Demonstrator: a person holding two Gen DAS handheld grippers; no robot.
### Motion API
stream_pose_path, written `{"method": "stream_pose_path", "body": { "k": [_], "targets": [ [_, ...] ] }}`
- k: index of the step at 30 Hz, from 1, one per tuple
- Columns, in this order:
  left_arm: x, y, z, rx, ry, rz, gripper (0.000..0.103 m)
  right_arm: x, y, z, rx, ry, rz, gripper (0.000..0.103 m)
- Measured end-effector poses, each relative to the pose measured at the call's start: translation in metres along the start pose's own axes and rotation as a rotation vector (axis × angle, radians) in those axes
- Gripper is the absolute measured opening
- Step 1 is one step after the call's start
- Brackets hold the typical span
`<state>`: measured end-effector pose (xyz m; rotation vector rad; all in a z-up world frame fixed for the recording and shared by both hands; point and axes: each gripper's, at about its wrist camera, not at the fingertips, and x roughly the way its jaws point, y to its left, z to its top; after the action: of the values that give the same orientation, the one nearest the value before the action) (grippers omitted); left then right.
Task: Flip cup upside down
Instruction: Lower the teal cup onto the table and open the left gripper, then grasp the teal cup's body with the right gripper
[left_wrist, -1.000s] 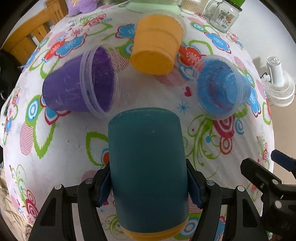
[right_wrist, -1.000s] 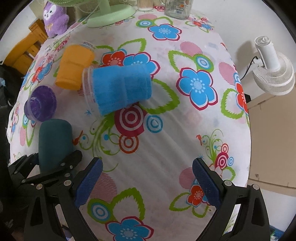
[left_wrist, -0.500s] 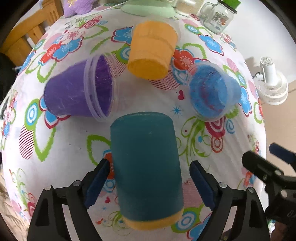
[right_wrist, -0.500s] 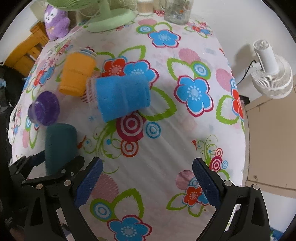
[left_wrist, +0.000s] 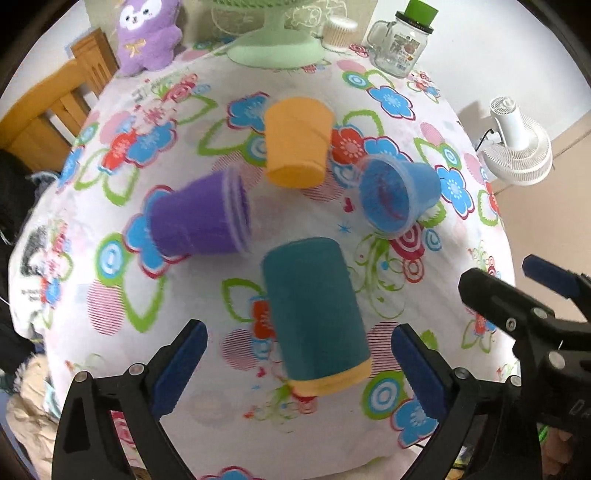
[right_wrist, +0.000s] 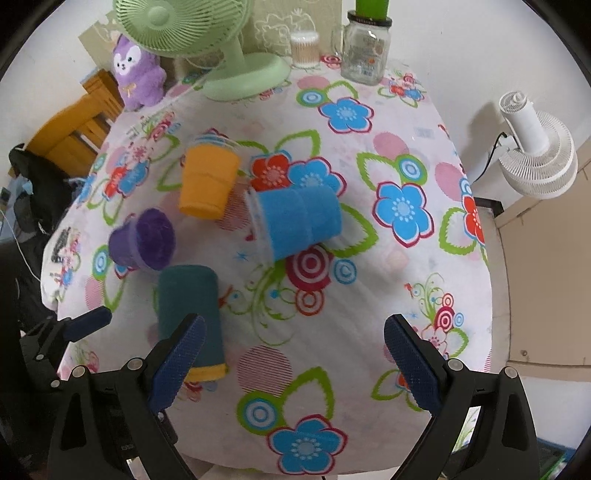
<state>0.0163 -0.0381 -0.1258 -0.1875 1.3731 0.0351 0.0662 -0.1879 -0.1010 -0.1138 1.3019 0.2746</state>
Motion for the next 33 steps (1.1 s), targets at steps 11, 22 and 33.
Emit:
{"method": "stream_pose_path", "body": {
  "k": [11,22,33],
  "targets": [
    [-0.005,0.034,0.010,0.116,-0.021,0.066,0.101,0.015,0.040,0.009,0.016,0.002,0.010,0.099],
    [0.024,0.063,0.011,0.148,0.039,0.045,0.101,0.057,0.073,0.012,0.025,0.023,0.034,0.099],
    [0.049,0.076,0.008,0.184,0.089,0.053,0.101,0.097,0.088,0.010,0.013,0.080,0.008,0.096]
  ]
}}
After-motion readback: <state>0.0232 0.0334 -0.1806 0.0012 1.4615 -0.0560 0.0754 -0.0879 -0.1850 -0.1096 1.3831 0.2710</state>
